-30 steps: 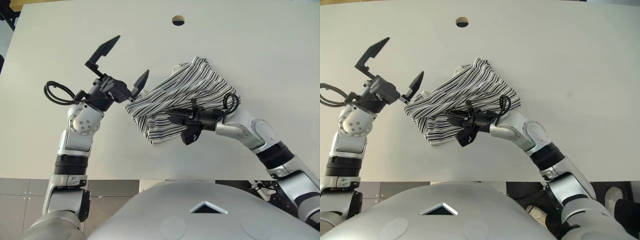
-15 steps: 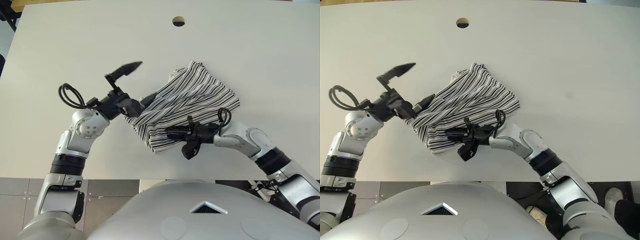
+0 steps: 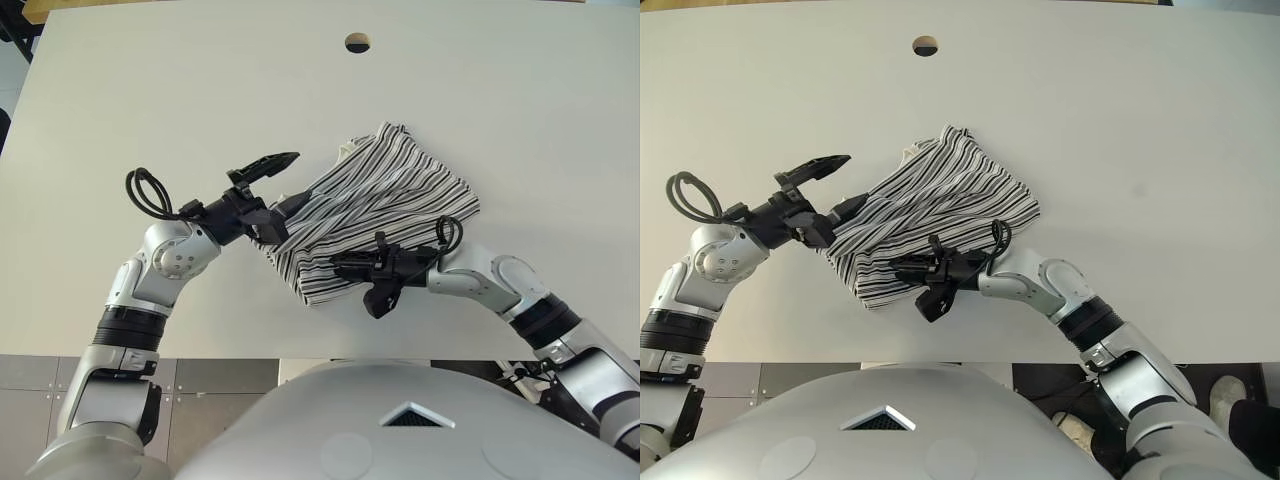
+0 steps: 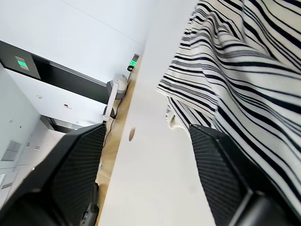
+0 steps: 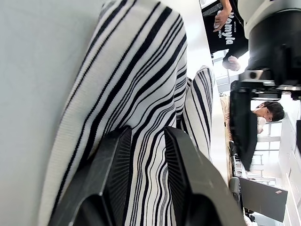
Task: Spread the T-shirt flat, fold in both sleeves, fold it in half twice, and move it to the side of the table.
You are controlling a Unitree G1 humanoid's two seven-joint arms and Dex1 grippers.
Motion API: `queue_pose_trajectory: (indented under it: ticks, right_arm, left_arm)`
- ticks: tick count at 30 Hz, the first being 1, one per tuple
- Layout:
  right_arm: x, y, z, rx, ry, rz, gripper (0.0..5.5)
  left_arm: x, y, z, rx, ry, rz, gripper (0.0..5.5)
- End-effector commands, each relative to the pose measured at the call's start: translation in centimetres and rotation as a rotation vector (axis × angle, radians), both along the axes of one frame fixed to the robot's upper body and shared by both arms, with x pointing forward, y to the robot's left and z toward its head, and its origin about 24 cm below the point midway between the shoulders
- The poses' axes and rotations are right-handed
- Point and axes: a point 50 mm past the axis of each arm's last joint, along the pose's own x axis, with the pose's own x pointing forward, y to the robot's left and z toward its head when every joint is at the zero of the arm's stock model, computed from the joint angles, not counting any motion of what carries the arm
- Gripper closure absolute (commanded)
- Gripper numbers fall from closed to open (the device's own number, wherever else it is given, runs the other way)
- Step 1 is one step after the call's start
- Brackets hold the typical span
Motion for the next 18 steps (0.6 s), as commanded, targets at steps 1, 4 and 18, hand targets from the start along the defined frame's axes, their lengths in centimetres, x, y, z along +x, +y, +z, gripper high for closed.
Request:
queue_pose_trajectory:
  ticks: [1, 4, 18]
  right_arm:
    - [-0.5, -1.5, -2.2, -0.16, 0.038, -0.004, 4.19]
    - [-0.5, -1.5, -2.2, -0.165, 0.039, 0.001, 4.19]
    - [-2.0, -2.5, 0.2, -0.179, 0.037, 0.098, 4.19]
  left_arm:
    - [-0.2, -0.2, 0.7, -0.039, 0.012, -0.03, 2.39]
    - [-0.1, -0.2, -0.2, -0.005, 0.07, -0.048, 2.39]
    - [2.9, 1.8, -7.1, 0.271, 0.358, -0.009, 2.39]
